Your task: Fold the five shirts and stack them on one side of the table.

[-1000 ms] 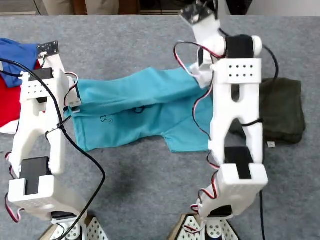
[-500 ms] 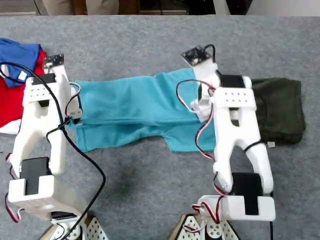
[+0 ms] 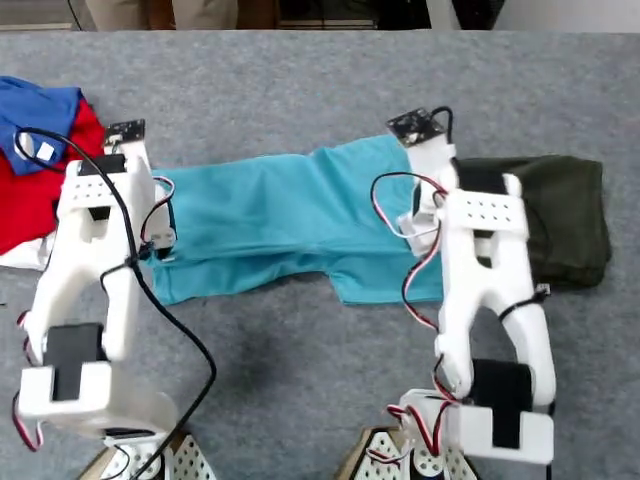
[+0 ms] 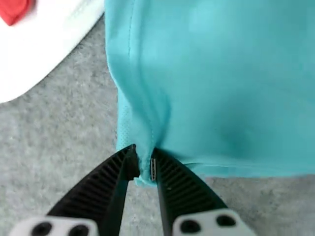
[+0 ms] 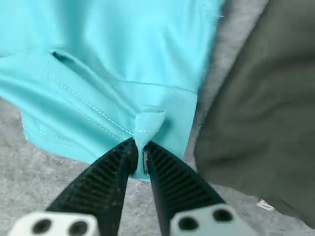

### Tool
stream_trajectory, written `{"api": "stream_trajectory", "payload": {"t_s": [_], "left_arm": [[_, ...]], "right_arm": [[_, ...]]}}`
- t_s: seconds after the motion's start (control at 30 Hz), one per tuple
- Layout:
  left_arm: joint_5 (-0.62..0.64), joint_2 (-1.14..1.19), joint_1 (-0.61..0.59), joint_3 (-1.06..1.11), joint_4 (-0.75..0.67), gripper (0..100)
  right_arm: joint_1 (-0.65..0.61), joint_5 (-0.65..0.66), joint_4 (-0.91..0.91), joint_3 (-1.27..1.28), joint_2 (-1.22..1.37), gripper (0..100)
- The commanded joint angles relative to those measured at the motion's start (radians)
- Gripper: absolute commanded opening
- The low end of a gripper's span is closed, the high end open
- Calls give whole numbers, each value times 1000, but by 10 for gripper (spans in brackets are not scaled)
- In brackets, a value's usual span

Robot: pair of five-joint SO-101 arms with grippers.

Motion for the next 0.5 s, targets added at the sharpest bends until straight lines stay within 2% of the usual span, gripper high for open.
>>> {"api": "stream_trajectory", "payload": {"t_s": [0.0,0.37,0.47], "left_arm": [[-6,-111,38,29,0,18],[-6,-128,41,213,-146,18],[-3,-134,40,215,-130,44]], "right_arm": [[24,8,-6,1,-77,4],[-21,20,-43,84,-82,11],[-19,35,-25,88,-90,72]]}}
